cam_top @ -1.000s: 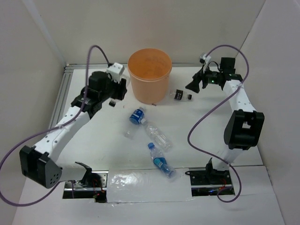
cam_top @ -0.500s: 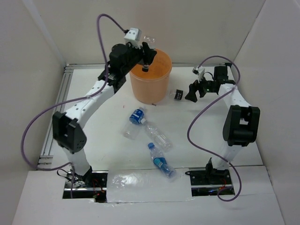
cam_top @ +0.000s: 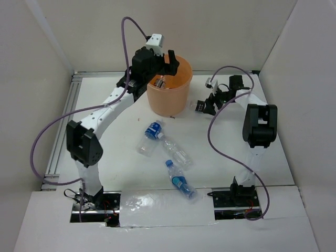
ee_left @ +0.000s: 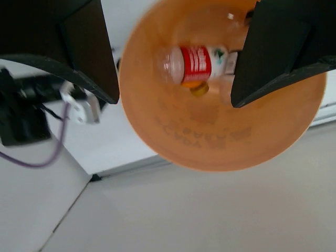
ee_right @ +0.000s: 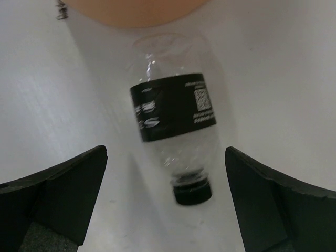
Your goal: Put the plastic bottles in the bin
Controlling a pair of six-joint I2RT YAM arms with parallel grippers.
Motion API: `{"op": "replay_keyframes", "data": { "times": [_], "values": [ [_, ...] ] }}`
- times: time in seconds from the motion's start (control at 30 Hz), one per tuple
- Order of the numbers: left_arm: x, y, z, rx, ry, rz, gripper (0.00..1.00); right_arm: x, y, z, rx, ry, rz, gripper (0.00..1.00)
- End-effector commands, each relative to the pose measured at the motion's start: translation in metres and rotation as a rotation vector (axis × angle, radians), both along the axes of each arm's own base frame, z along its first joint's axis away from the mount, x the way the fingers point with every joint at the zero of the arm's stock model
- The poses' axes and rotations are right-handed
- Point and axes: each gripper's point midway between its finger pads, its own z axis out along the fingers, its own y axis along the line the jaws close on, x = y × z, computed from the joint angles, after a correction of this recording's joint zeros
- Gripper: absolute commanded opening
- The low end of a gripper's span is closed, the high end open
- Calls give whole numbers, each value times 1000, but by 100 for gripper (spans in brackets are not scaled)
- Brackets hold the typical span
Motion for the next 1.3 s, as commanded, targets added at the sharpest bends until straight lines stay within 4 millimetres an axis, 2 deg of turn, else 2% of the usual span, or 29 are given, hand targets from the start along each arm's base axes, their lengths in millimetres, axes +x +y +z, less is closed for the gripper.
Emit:
{"op": "replay_keyframes", "data": {
  "times": [0.0,0.03,0.07,0.1,0.13,0.17,0.2,0.27,0.3,0.33,0.4,0.43,0.47,0.57,0.6,0.7,0.73,0.77,0.8,0.83,0.87,0.93,0.97,1.0,1.07,1.1,1.2,1.23,1.27],
  "values": [
    [-60,13,54,16,-82,-56,100,23,20,4,-22,-93,112,100],
    [-72,19,46,30,-56,-67,100,28,15,-3,-49,-86,97,100],
    [-104,24,60,31,-83,-93,100,31,21,-15,-62,-79,104,100],
    [-117,31,47,57,-61,-83,100,38,26,-17,-77,-95,111,100],
    [-131,38,-12,126,47,-79,100,42,22,-24,-104,-98,106,100],
    [-146,42,-31,154,81,-76,100,43,28,-28,-104,-92,119,100],
    [-167,59,-64,193,137,-68,100,44,32,-39,-118,-77,133,100],
    [-195,71,-104,248,234,-70,100,38,30,-54,-137,-39,155,93],
    [-207,82,-107,246,243,-56,100,37,29,-53,-140,-34,162,88],
    [-218,92,-136,274,304,-43,100,33,30,-54,-135,-23,175,71],
    [-234,99,-155,294,343,-52,100,21,33,-46,-119,-2,204,45],
    [-241,104,-173,317,374,-52,100,16,24,-43,-111,2,195,35],
    [-243,106,-181,318,395,-49,100,10,23,-35,-84,3,196,24],
    [-243,107,-207,356,441,-40,100,-9,8,11,-52,-57,179,24],
    [-239,109,-211,367,444,-20,100,-19,5,42,-44,-98,180,24],
    [-225,102,-228,396,459,-11,100,-35,3,102,18,-167,179,24],
    [-222,100,-235,415,463,-16,100,-35,6,145,17,-275,190,24],
    [-213,93,-229,403,448,-15,100,-37,9,167,37,-311,190,24],
    [-210,92,-235,425,457,-20,100,-41,14,189,67,-349,201,24],
    [-204,90,-247,459,475,-18,100,-40,23,228,94,-429,194,24],
    [-198,85,-247,455,470,-18,100,-43,37,249,133,-466,221,27],
    [-195,83,-267,499,509,-25,100,-37,55,292,195,-558,213,31],
    [-194,83,-272,510,510,-29,100,-36,65,302,220,-581,222,33],
    [-191,83,-275,517,511,-19,100,-38,87,317,239,-617,248,37],
    [-188,85,-282,516,515,-10,100,-22,115,326,253,-655,276,41],
    [-189,92,-293,530,541,-2,100,-20,140,323,249,-651,304,43],
    [-192,98,-307,539,573,11,100,4,179,310,284,-597,324,47],
    [-192,98,-307,539,573,11,100,18,189,290,287,-546,313,55],
    [-193,96,-311,532,588,2,100,24,195,298,287,-579,313,65]
  ]
}}
